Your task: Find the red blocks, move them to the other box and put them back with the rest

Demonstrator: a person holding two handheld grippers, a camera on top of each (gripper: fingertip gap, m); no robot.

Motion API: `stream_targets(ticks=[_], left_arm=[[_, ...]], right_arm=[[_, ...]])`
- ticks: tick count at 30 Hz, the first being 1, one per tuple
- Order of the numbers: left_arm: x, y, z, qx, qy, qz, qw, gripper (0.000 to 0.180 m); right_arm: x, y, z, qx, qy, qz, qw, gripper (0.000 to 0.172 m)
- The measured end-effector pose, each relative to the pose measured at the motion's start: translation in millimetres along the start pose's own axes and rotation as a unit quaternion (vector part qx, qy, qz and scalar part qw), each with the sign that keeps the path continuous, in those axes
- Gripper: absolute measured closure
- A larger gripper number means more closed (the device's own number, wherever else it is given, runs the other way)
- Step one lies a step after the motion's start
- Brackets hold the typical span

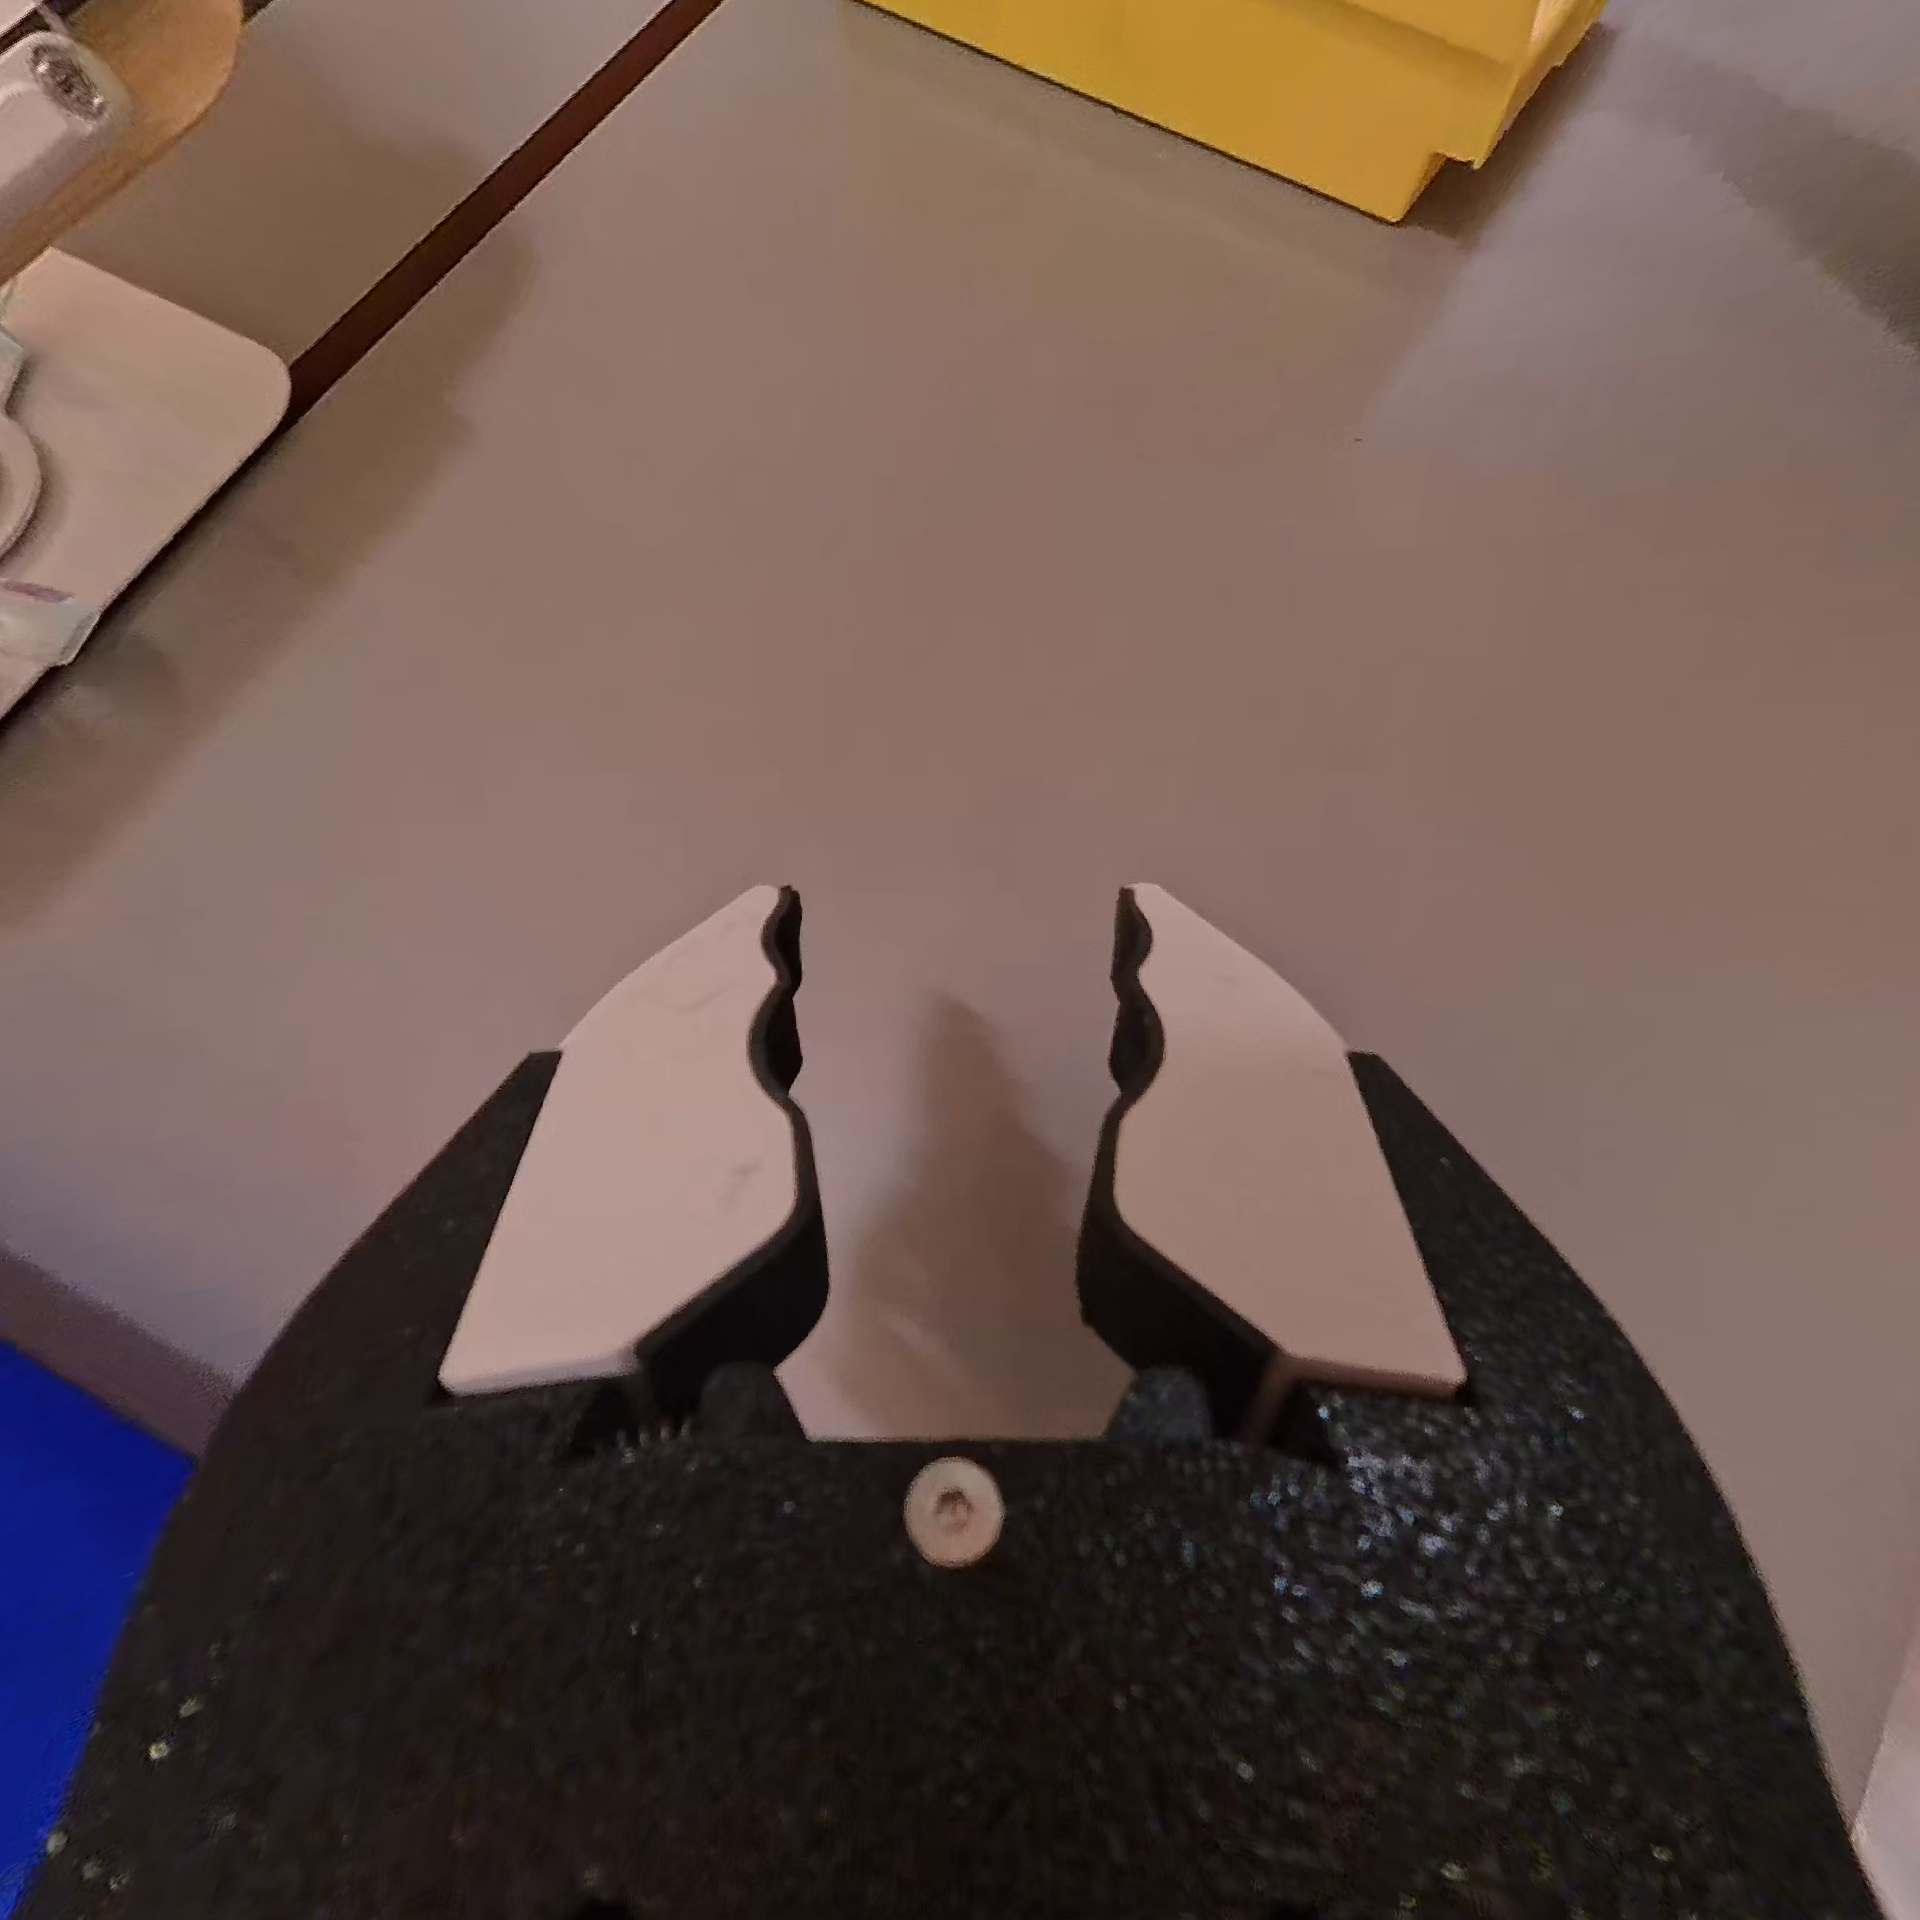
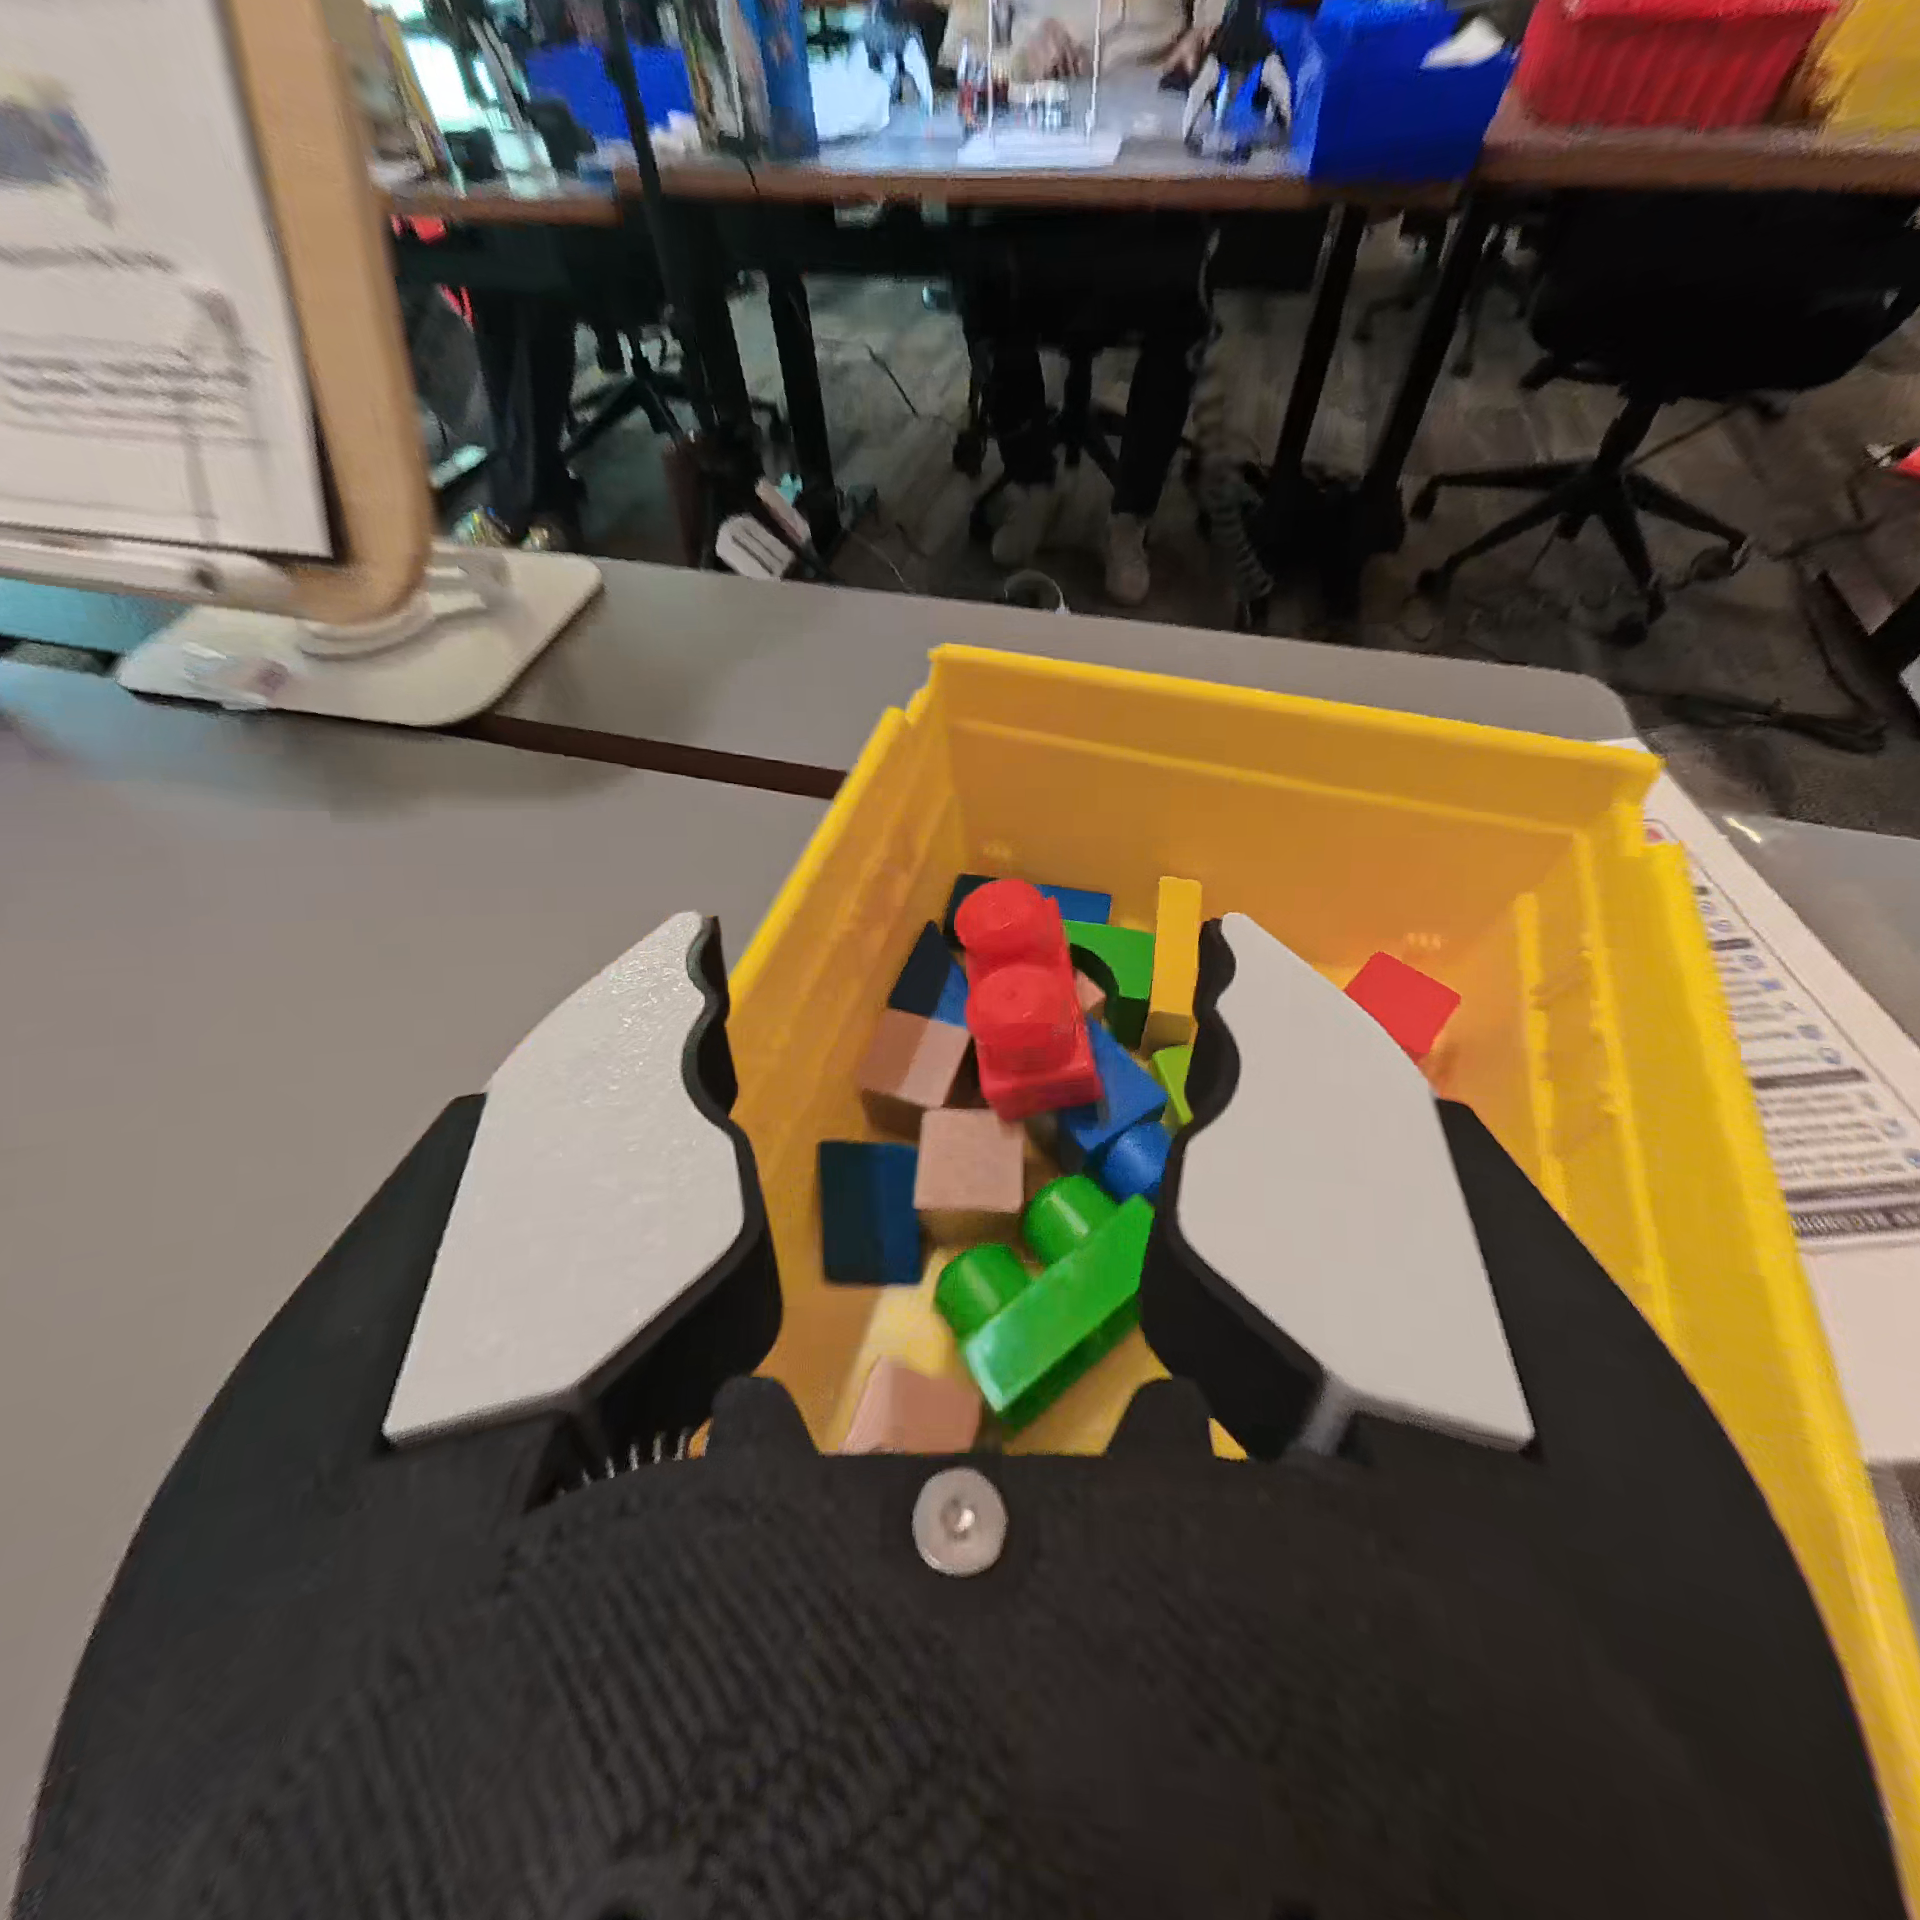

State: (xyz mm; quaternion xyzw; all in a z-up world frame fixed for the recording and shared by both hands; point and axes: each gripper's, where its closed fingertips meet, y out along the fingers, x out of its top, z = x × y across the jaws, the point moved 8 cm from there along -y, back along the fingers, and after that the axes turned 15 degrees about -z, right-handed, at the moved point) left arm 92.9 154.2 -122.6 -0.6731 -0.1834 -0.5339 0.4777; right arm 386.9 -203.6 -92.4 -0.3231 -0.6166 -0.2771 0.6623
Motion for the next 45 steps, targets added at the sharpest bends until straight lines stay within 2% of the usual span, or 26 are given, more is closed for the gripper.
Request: stream_targets(ticks=[2, 4, 5, 7, 9, 12, 16, 21, 23, 25, 28, 34, 39, 43, 44, 45], left_arm=[[-1.5, -9.0, 6.1, 0.019, -0.013, -0.007, 1.000, 0.124], [1.3, -22.2, 17.5, 0.049, -0.027, -0.022, 0.998, 0.124], [4.2, -31.3, 26.0, 0.072, -0.033, -0.029, 0.996, 0.124], [13.0, -54.9, 48.7, 0.125, -0.049, -0.037, 0.990, 0.125], [23.2, -85.2, 77.6, 0.177, -0.065, -0.032, 0.981, 0.127], [25.0, -131.7, 129.5, 0.246, -0.052, 0.042, 0.967, 0.126], [1.4, -162.2, 196.8, 0.254, 0.025, 0.198, 0.946, 0.125], [-39.9, -147.0, 233.2, 0.165, 0.178, 0.339, 0.909, 0.117], [-55.2, -134.2, 239.2, 0.127, 0.201, 0.376, 0.896, 0.117], [-64.4, -123.5, 252.1, 0.131, 0.184, 0.408, 0.885, 0.118], [-75.9, -110.9, 272.3, 0.126, 0.137, 0.432, 0.883, 0.128], [-94.3, -101.7, 305.1, 0.108, 0.102, 0.477, 0.866, 0.132], [-104.4, -94.9, 316.6, 0.097, 0.060, 0.492, 0.863, 0.139], [-114.8, -87.7, 317.5, 0.099, 0.070, 0.505, 0.855, 0.139], [-116.1, -86.0, 316.7, 0.102, 0.073, 0.504, 0.855, 0.143], [-116.0, -85.2, 316.3, 0.111, 0.076, 0.501, 0.855, 0.156]], right_arm=[[13.4, -28.7, 16.1, 0.008, -0.009, -0.029, 1.000, 0.089], [28.0, -59.0, 36.7, 0.007, -0.017, -0.025, 1.000, 0.089], [35.0, -71.5, 48.0, 0.004, -0.028, -0.052, 0.998, 0.090], [43.5, -90.6, 71.9, 0.030, -0.059, -0.110, 0.992, 0.097], [44.5, -103.2, 87.3, 0.038, -0.079, -0.122, 0.989, 0.100], [36.9, -115.6, 103.5, 0.059, -0.090, -0.113, 0.988, 0.100], [23.2, -123.7, 121.9, 0.087, -0.080, -0.100, 0.988, 0.100], [6.8, -125.8, 146.7, 0.112, -0.063, -0.099, 0.987, 0.101], [2.1, -123.5, 155.8, 0.123, -0.054, -0.105, 0.985, 0.101], [-2.9, -120.2, 161.4, 0.133, -0.061, -0.106, 0.984, 0.102], [-6.0, -114.2, 162.7, 0.141, -0.066, -0.087, 0.984, 0.102], [-10.0, -111.2, 157.9, 0.140, -0.045, -0.092, 0.985, 0.102], [-13.5, -107.5, 158.3, 0.145, -0.056, -0.085, 0.984, 0.102], [-14.6, -106.2, 157.8, 0.154, -0.051, -0.089, 0.983, 0.102], [-15.6, -105.8, 156.7, 0.153, -0.050, -0.087, 0.983, 0.102], [-16.6, -105.6, 155.4, 0.151, -0.048, -0.083, 0.984, 0.102]])
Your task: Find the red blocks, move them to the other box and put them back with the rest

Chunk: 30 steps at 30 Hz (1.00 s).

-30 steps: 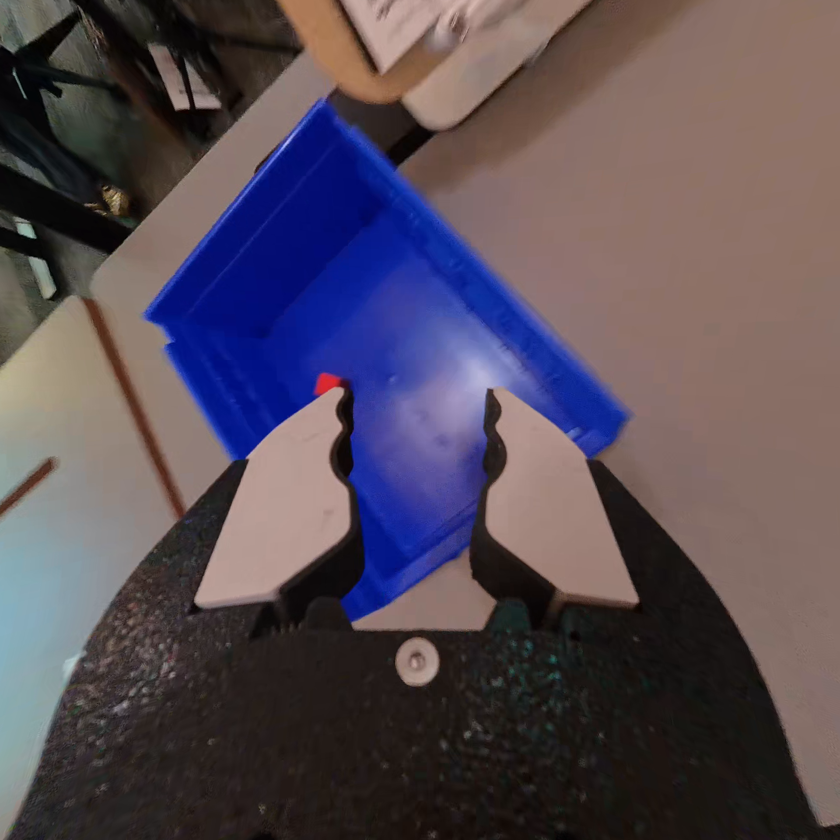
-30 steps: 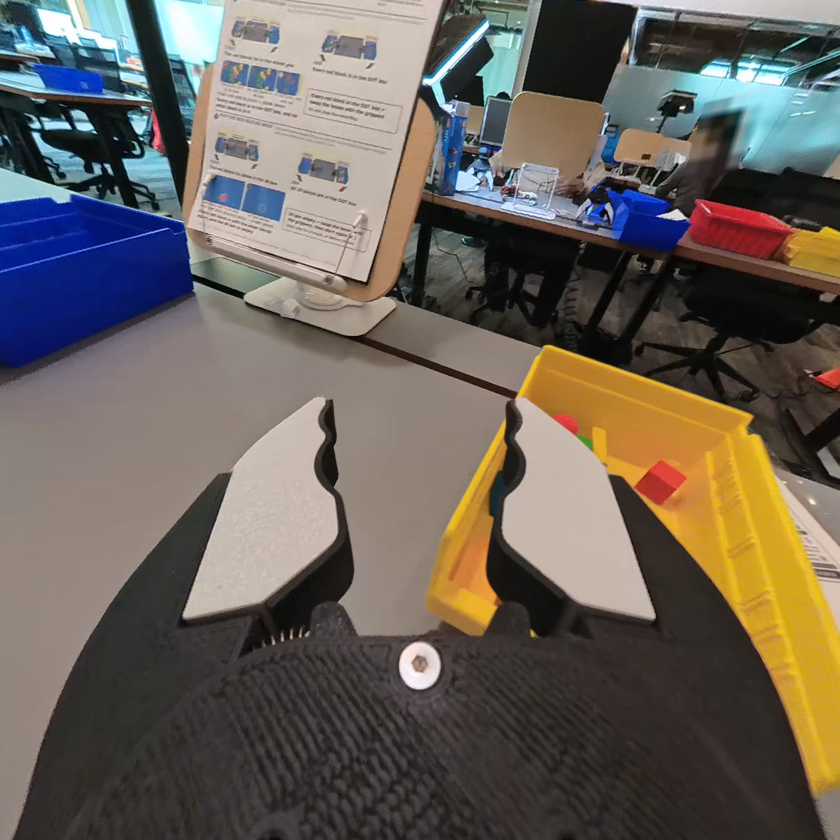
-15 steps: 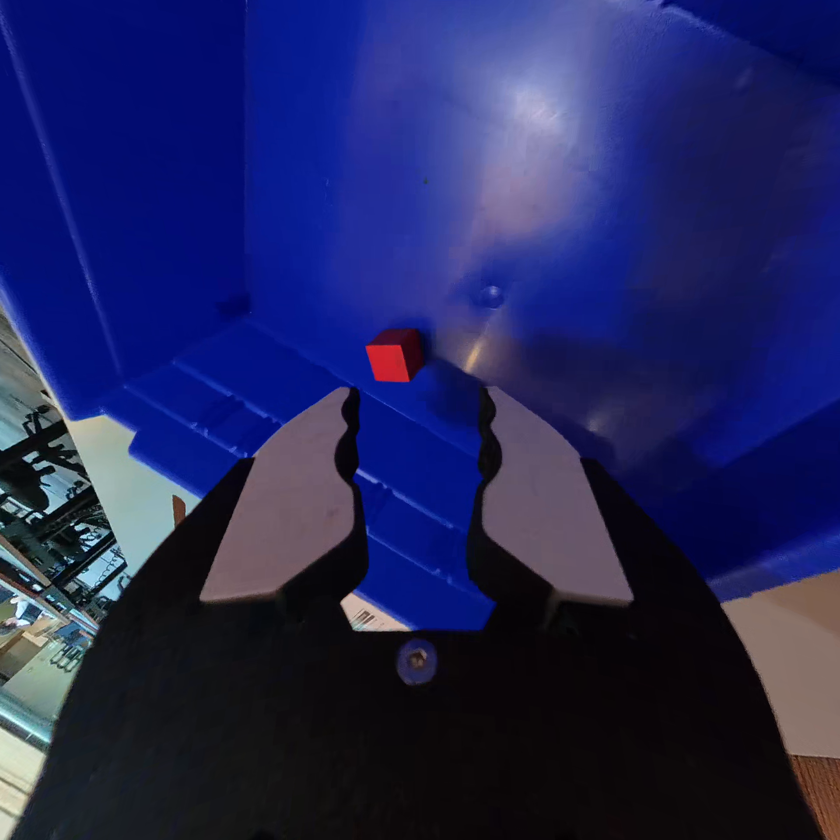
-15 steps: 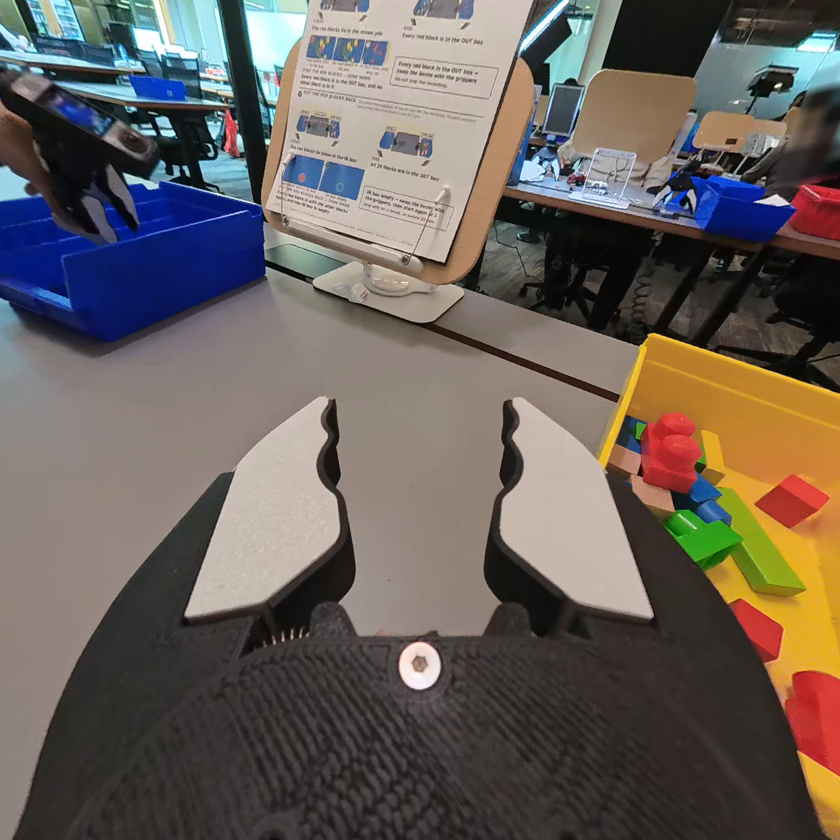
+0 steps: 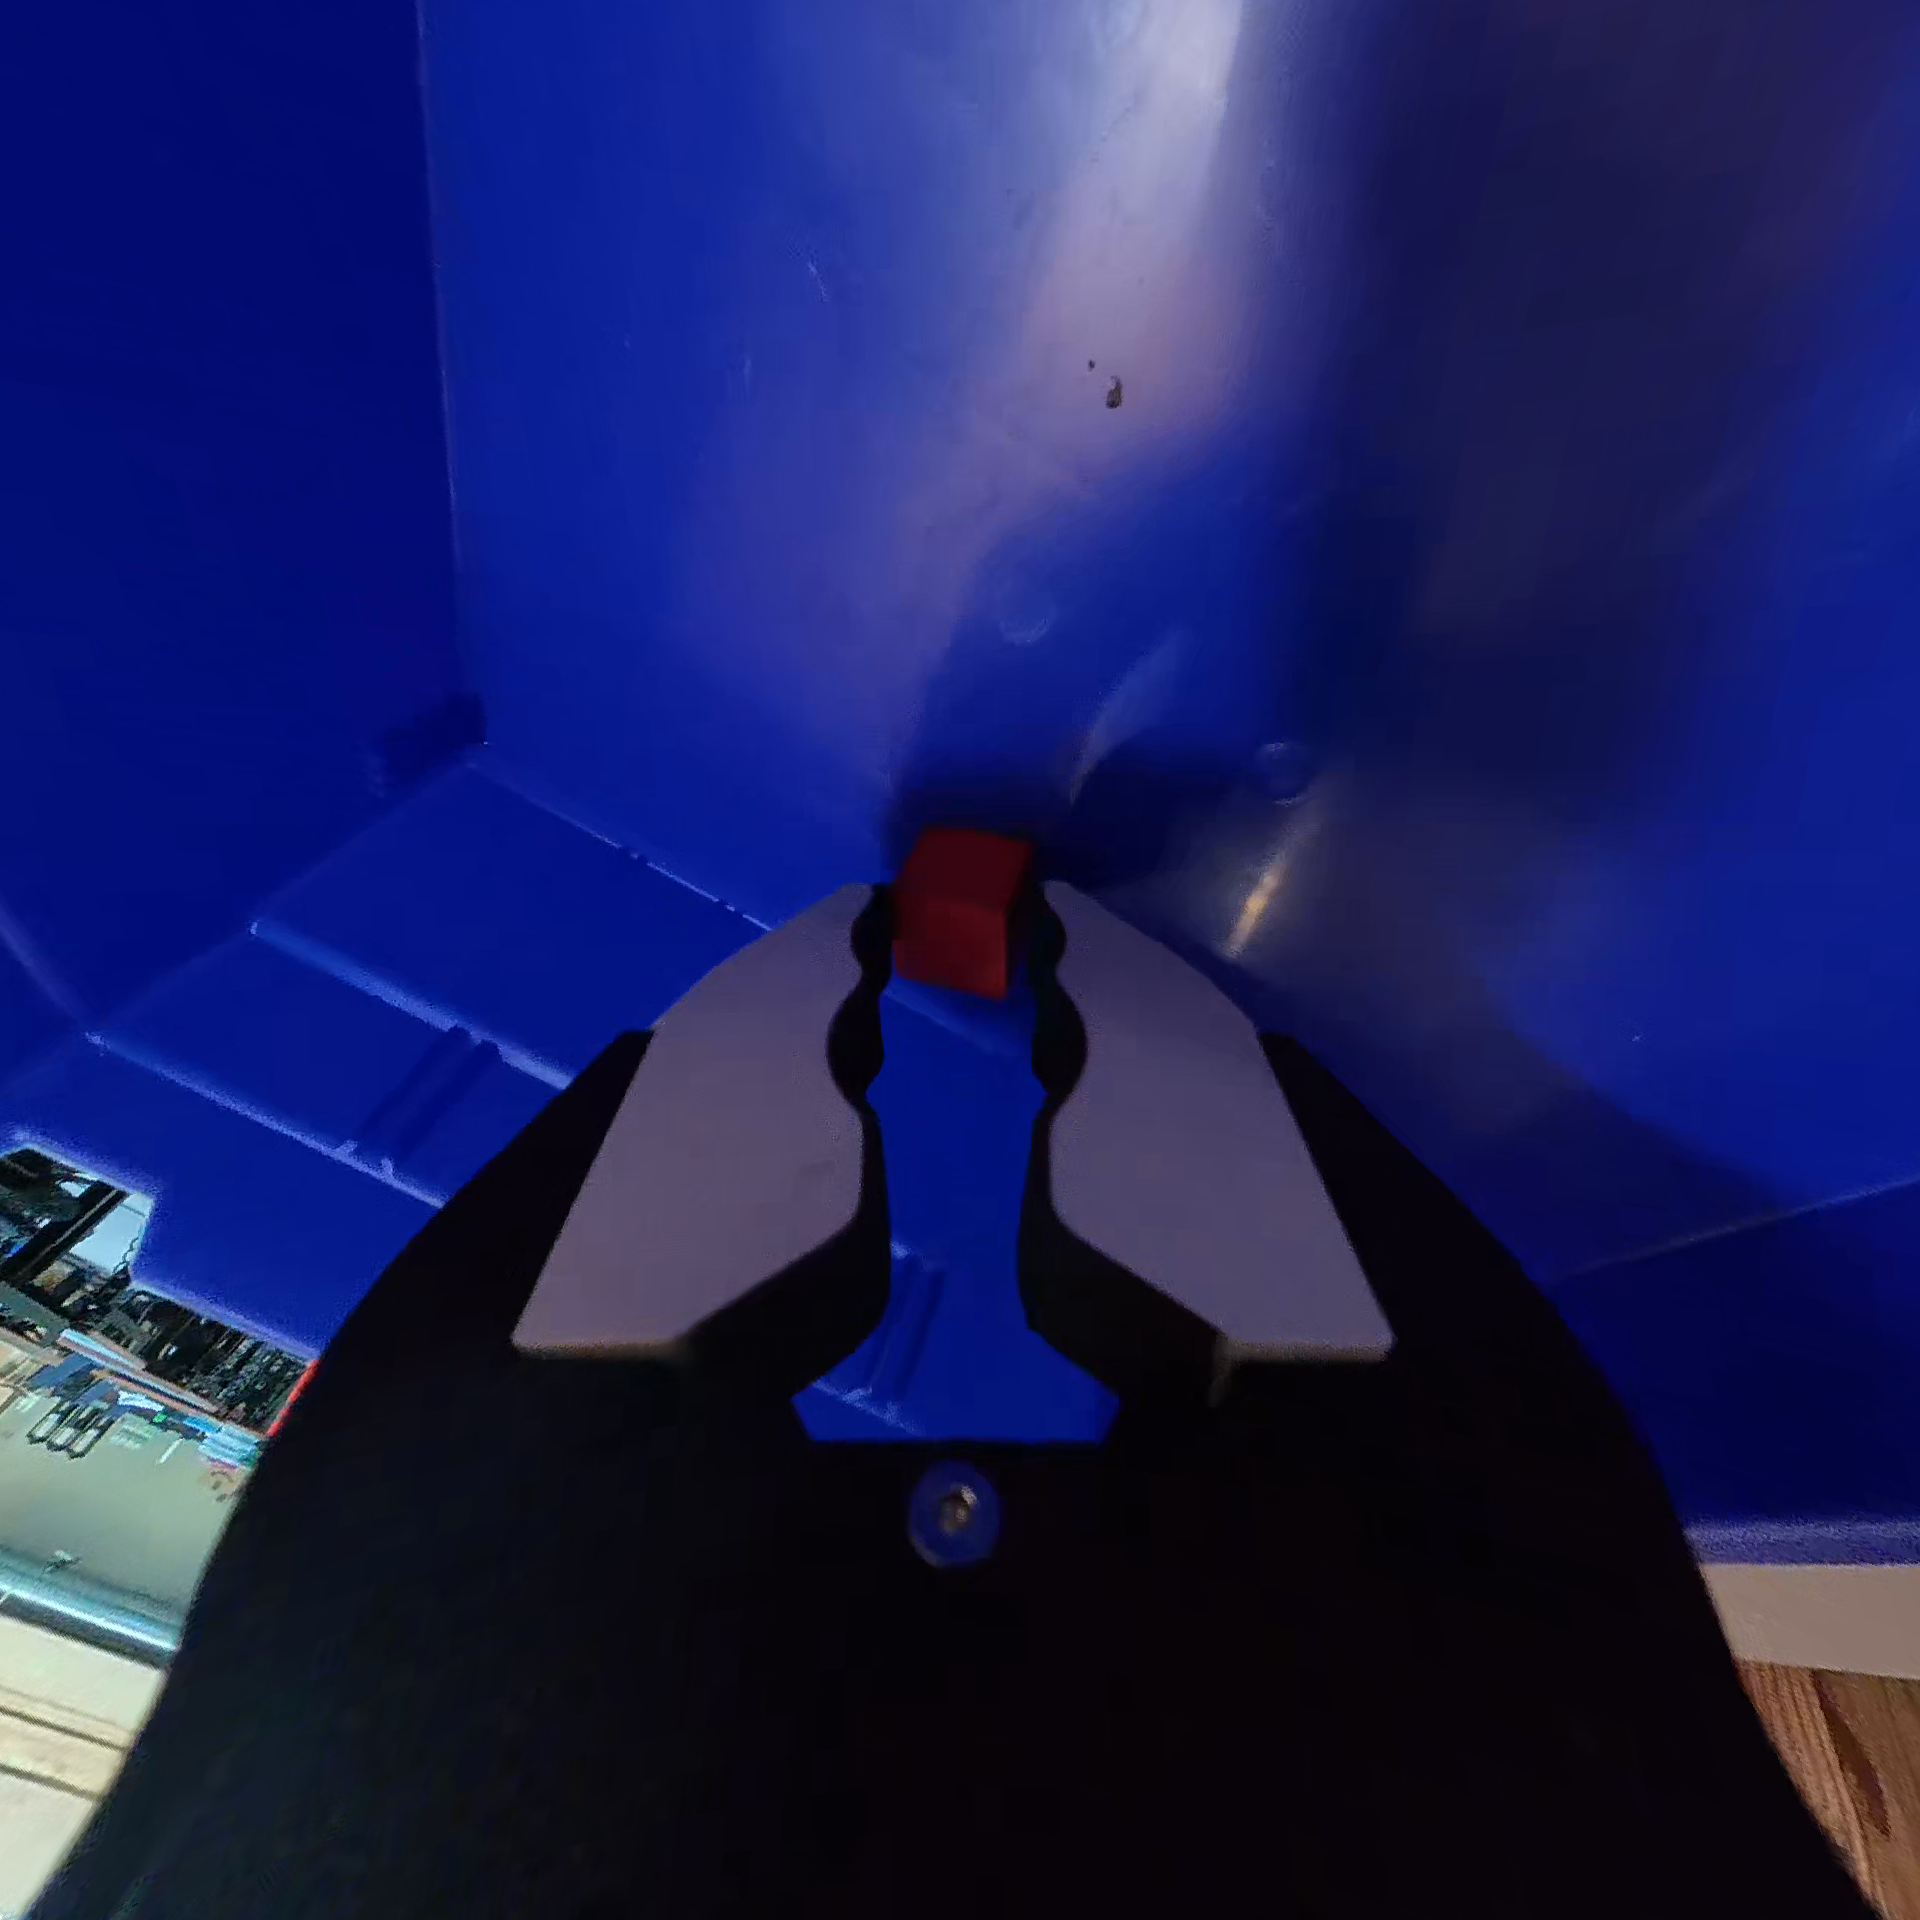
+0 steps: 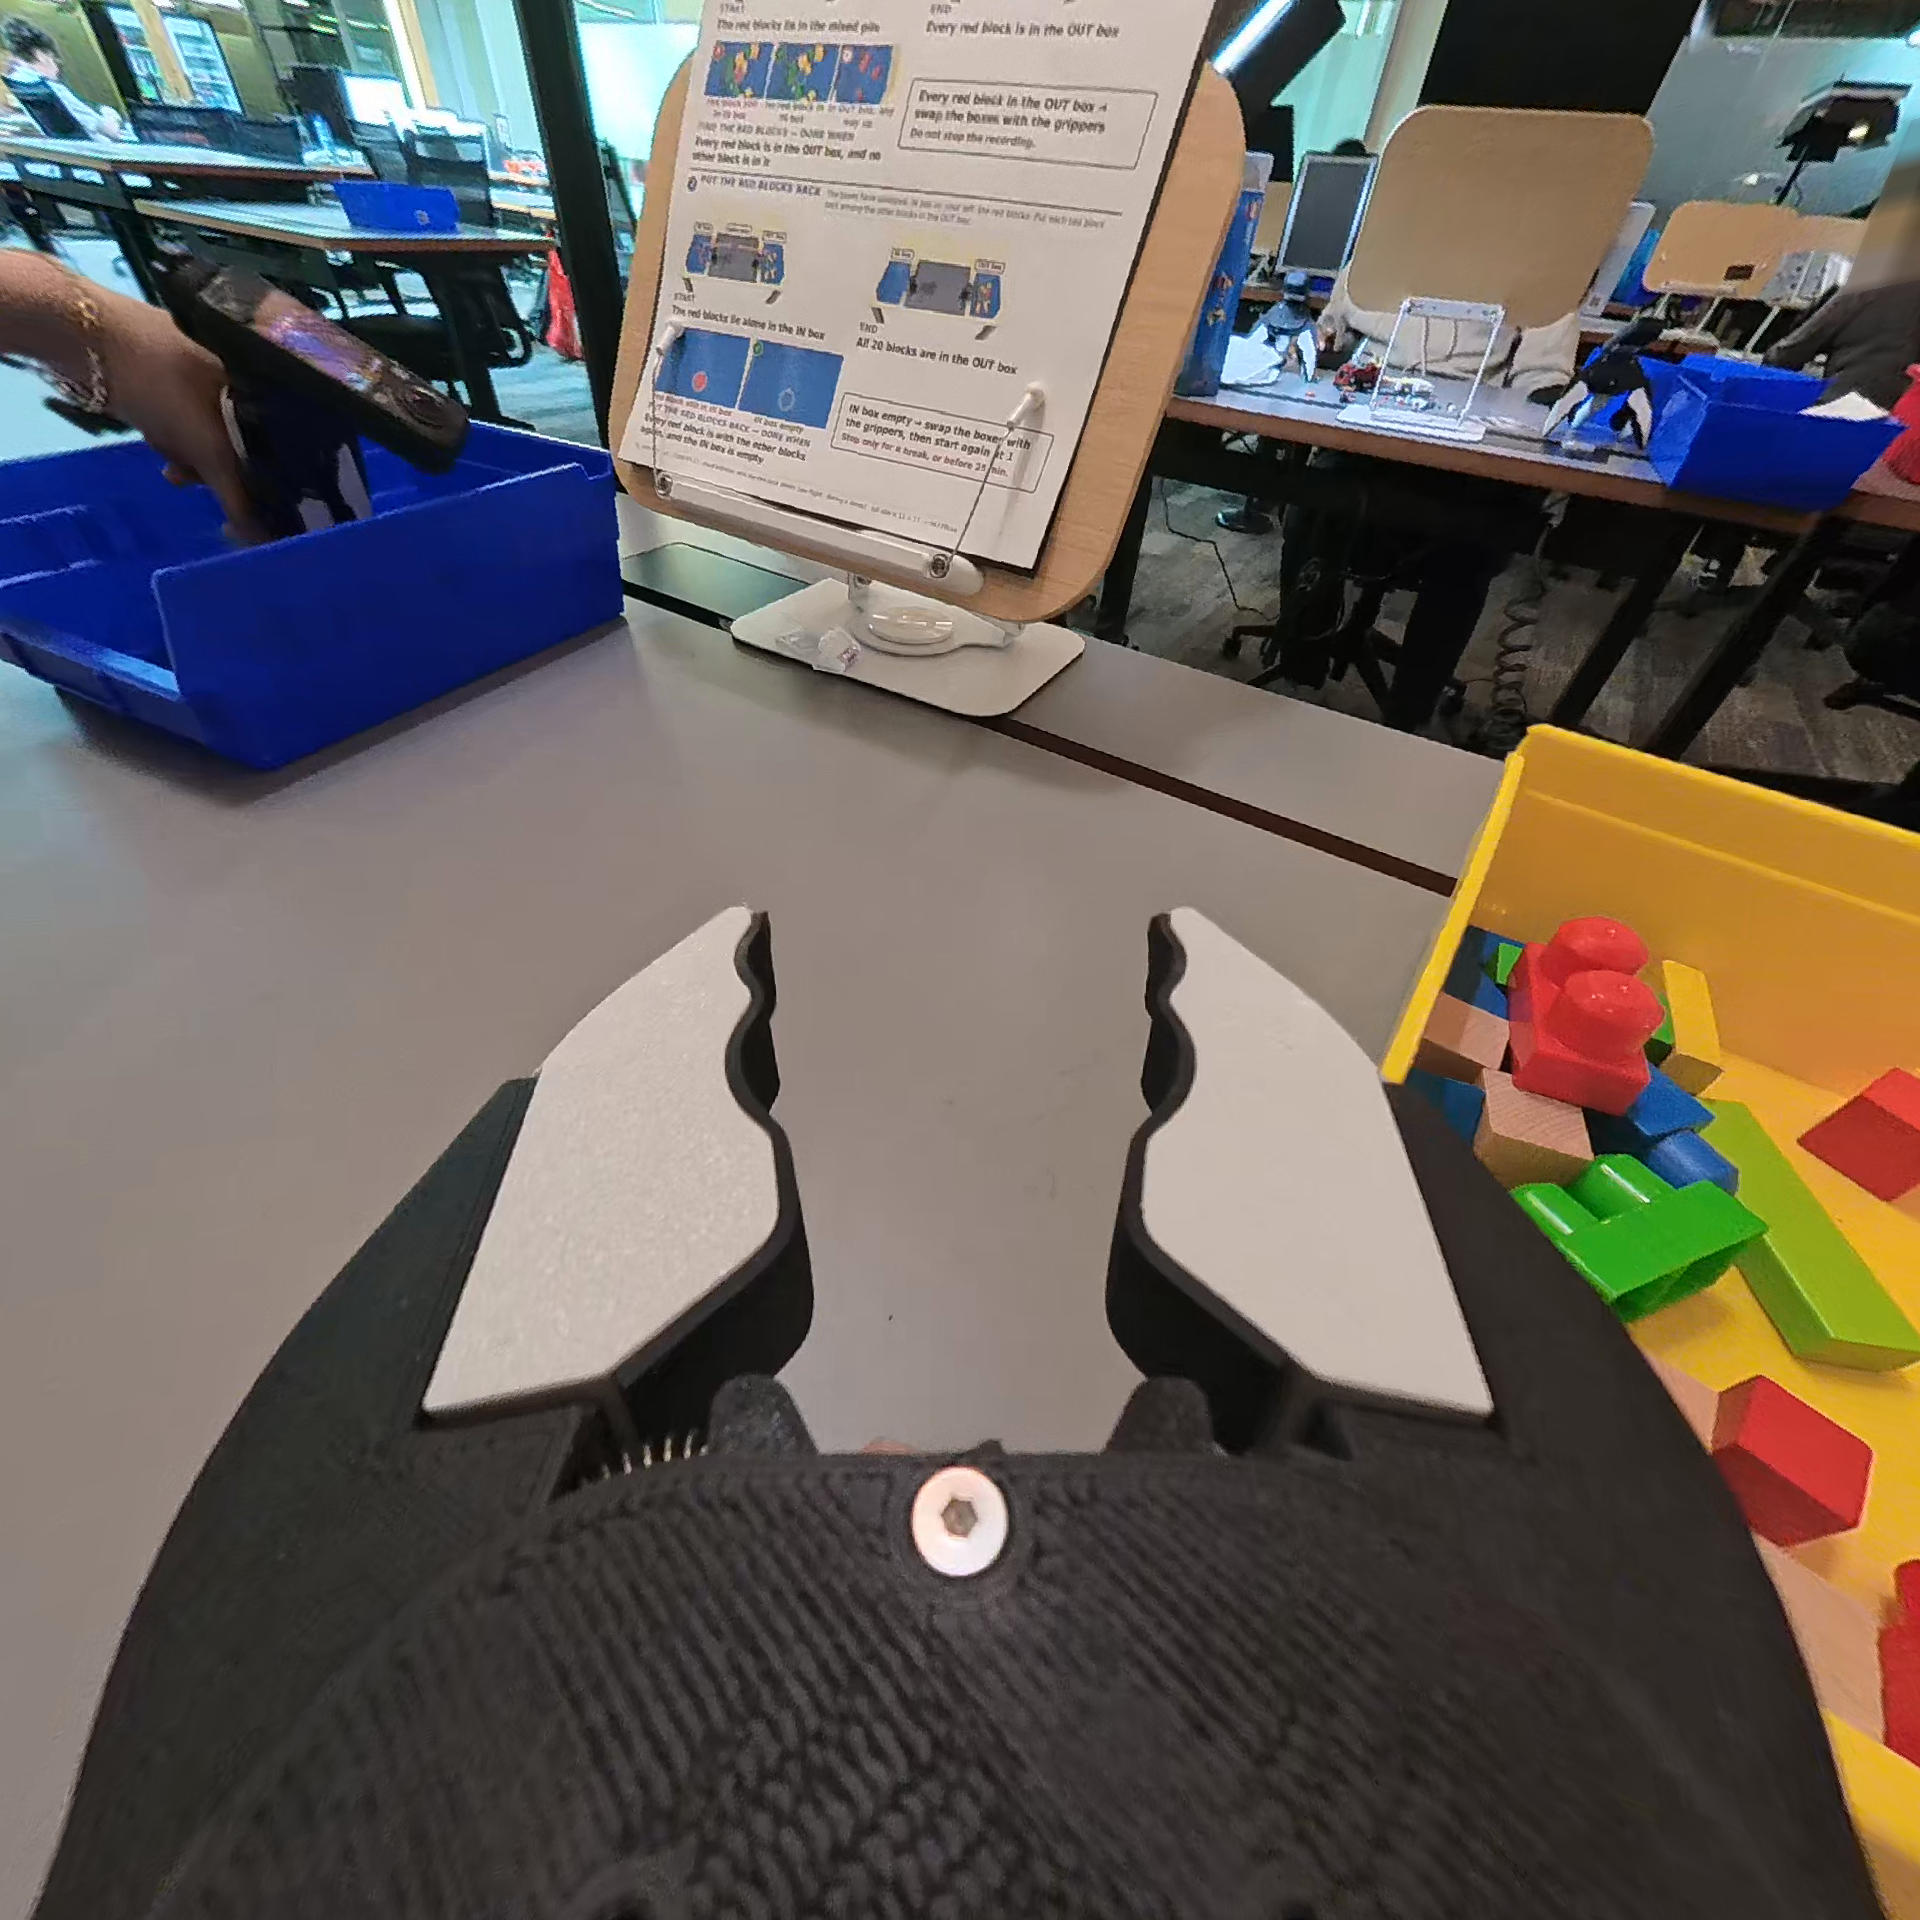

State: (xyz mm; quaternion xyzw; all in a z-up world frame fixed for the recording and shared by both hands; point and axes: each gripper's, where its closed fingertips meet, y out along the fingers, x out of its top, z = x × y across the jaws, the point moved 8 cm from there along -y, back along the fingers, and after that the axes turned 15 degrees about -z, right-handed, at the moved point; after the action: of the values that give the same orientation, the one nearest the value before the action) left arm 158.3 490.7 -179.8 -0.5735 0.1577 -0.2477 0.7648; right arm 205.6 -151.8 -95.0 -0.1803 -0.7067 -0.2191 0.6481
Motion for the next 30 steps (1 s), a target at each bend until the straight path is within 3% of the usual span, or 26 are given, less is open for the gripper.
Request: stream_targets(ticks=[4, 8, 12, 16, 25, 30], left_arm=[[3.5, -24.6, -3.8, 0.015, -0.016, -0.049, 0.999, 0.158], [21.0, -96.1, -20.0, 0.059, 0.009, -0.205, 0.977, 0.159], [54.8, -179.8, -79.0, 0.082, 0.088, -0.393, 0.912, 0.159], [91.9, -233.7, -163.4, 0.085, 0.182, -0.514, 0.834, 0.159], [161.2, -269.0, -322.2, 0.039, 0.331, -0.645, 0.687, 0.159], [179.9, -273.6, -358.0, 0.018, 0.377, -0.661, 0.648, 0.159]], right_arm=[[0.5, -3.1, -0.5, 0.001, 0.009, -0.006, 1.000, 0.102], [6.3, -4.2, 5.0, 0.014, 0.026, -0.029, 0.999, 0.103], [10.6, 3.5, 19.6, 0.057, 0.089, -0.066, 0.992, 0.104], [15.1, 13.8, 46.6, 0.134, 0.163, -0.099, 0.973, 0.104], [26.1, 23.8, 92.6, 0.297, 0.348, -0.110, 0.882, 0.105], [24.0, 24.2, 95.9, 0.347, 0.435, -0.093, 0.826, 0.124]])
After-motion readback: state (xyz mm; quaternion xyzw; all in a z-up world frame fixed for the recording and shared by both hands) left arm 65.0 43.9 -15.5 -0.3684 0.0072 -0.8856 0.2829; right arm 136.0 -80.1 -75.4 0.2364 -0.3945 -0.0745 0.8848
